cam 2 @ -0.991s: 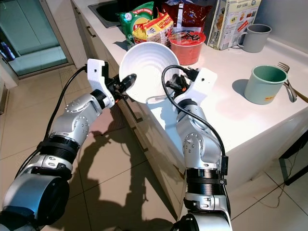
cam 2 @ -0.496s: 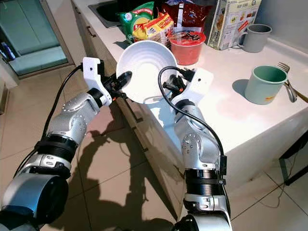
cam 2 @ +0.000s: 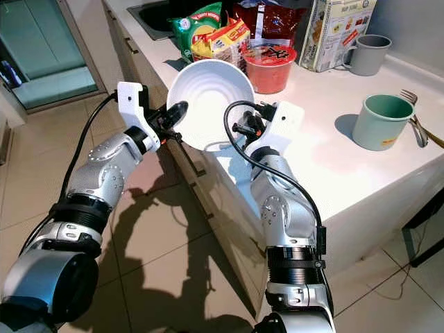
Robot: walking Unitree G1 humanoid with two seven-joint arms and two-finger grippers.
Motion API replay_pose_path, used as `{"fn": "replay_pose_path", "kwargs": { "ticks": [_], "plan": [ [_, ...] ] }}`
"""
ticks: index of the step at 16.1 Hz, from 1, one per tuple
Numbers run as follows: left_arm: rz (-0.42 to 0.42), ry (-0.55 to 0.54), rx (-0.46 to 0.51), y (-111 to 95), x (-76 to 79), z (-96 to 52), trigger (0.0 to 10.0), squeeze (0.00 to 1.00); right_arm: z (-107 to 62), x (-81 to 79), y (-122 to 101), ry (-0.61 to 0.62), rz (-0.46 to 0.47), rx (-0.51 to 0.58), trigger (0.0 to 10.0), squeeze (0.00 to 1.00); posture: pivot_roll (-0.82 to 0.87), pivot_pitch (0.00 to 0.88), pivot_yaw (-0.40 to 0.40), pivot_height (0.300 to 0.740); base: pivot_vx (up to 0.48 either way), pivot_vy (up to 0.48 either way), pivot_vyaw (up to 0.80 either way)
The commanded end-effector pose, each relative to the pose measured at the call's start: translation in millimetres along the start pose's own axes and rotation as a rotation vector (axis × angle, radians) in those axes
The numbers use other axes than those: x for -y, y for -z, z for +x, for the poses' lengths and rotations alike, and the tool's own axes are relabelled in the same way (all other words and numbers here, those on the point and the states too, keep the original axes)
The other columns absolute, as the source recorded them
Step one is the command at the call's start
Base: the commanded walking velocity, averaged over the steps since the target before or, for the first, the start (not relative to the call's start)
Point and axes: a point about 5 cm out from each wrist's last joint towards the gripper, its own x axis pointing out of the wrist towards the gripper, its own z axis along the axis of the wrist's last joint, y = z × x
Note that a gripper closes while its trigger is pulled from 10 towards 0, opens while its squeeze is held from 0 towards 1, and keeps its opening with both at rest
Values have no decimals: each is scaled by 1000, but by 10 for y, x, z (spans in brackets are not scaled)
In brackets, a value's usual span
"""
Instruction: Setting the table
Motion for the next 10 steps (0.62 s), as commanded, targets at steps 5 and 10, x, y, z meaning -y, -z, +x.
{"fn": "replay_pose_path", "kwargs": {
  "ticks": [5,10],
  "plan": [
    [39,135,-24,14,196,78,0,0,31,16,-63,26,-15,18,10000,1000,-9,0,114,740,0,0,0],
    [41,147,-28,22,212,83,0,0,32,22,-60,30,-15,19,10000,1000,-12,0,114,740,0,0,0]
  ]
}}
